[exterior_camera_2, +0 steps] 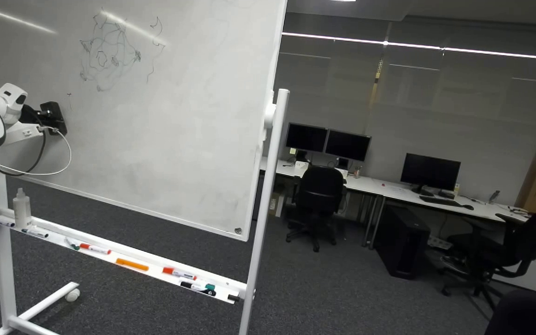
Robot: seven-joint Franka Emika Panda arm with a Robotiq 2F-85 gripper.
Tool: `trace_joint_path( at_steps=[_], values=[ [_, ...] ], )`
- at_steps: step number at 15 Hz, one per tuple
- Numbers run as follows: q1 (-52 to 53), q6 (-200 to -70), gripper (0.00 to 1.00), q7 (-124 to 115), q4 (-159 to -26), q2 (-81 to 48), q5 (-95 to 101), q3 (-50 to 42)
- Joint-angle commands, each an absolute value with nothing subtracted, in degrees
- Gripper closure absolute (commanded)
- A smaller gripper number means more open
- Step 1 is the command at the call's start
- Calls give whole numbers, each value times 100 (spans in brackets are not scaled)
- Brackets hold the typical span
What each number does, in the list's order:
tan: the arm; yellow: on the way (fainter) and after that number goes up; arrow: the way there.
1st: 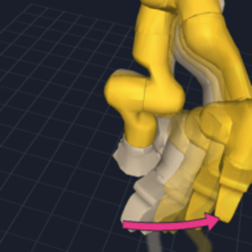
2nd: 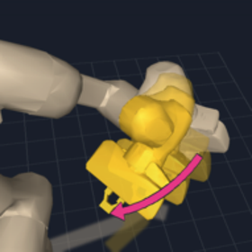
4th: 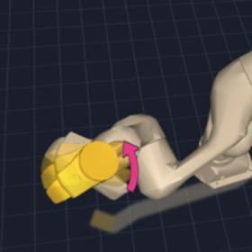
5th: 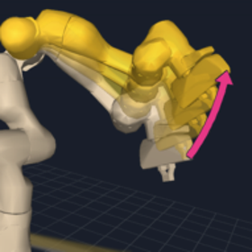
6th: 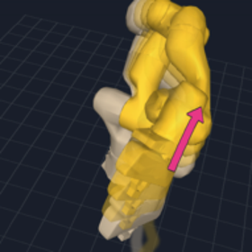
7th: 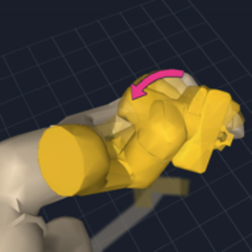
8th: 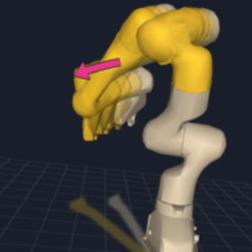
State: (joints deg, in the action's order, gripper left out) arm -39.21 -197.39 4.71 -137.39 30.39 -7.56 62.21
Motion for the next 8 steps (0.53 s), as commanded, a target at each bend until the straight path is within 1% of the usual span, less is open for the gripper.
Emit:
trace_joint_path(
  at_steps=[1, 8],
  values=[
    [-4274, -19603, 70, 544, -13379, 2744, -646, 6539],
    [-4650, -19781, 70, 546, -13266, 2887, -726, 6403]
  ],
)
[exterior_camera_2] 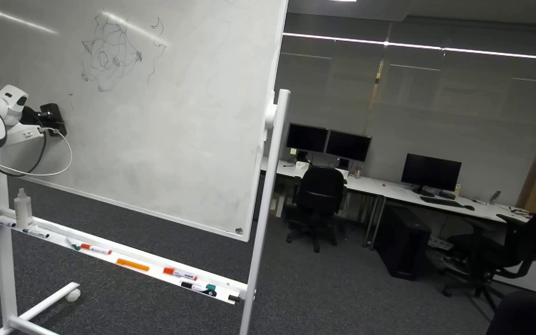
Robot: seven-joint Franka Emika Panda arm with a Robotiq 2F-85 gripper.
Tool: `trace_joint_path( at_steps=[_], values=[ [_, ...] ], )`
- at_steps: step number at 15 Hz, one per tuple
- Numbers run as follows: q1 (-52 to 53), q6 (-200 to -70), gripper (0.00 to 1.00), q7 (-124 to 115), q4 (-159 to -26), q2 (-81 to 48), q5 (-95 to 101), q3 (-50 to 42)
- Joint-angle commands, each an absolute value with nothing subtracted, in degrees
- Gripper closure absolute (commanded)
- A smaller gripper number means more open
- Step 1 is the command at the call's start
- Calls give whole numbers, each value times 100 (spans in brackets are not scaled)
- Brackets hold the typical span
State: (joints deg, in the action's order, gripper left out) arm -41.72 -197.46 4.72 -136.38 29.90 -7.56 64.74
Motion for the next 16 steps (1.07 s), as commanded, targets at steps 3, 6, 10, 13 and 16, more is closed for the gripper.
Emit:
trace_joint_path(
  at_steps=[3, 6, 10, 13, 16],
  values=[
    [-4710, -19804, 70, 525, -13278, 2904, -766, 6291],
    [-4673, -19812, 70, 497, -13299, 2912, -808, 6075],
    [-4586, -19785, 70, 378, -13324, 2993, -893, 5681],
    [-4598, -19785, 70, 226, -13361, 3091, -943, 5368],
    [-4631, -19784, 70, 138, -13382, 3154, -1023, 5113]
  ],
)
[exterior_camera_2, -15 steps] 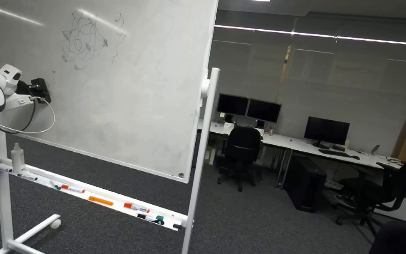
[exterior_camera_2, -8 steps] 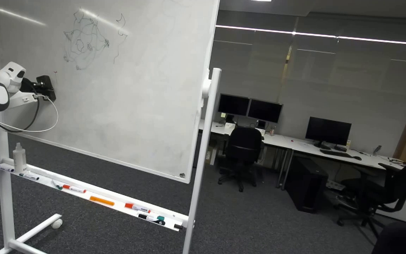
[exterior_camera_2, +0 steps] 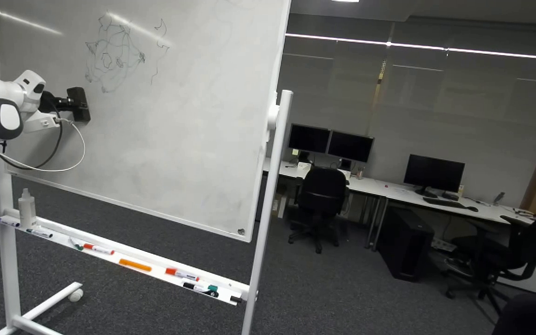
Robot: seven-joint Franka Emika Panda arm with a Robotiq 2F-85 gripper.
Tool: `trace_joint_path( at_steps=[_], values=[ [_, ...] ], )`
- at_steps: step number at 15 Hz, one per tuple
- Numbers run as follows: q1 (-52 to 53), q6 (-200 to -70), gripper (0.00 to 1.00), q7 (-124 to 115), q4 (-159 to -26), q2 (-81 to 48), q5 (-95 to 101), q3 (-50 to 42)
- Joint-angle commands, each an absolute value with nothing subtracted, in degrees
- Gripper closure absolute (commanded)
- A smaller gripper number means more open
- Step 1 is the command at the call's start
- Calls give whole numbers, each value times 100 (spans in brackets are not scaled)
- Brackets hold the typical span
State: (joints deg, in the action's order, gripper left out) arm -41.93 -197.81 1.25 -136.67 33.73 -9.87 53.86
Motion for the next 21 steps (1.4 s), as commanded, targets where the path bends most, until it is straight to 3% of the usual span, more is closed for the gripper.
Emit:
trace_joint_path(
  at_steps=[1, 21],
  values=[
    [-4651, -19785, 70, 115, -13377, 3171, -1036, 5065],
    [-4479, -19800, 70, 114, -13512, 3117, -571, 6179]
  ],
)
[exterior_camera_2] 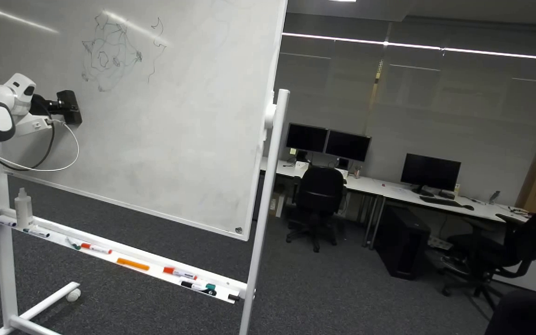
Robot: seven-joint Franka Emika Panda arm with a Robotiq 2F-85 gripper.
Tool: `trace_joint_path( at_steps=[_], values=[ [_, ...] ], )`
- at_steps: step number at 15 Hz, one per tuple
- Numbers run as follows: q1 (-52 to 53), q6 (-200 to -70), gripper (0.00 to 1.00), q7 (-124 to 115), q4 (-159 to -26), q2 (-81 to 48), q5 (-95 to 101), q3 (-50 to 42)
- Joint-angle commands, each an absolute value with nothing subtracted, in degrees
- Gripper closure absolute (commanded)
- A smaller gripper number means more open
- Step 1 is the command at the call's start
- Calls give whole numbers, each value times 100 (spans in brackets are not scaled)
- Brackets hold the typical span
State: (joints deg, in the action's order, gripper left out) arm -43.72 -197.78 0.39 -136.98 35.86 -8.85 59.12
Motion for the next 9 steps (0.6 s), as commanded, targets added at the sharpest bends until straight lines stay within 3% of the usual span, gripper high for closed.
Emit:
trace_joint_path(
  at_steps=[1, 9],
  values=[
    [-4472, -19791, 70, 125, -13509, 3070, -531, 6244],
    [-4410, -19807, 70, 218, -13416, 2834, -363, 5971]
  ],
)
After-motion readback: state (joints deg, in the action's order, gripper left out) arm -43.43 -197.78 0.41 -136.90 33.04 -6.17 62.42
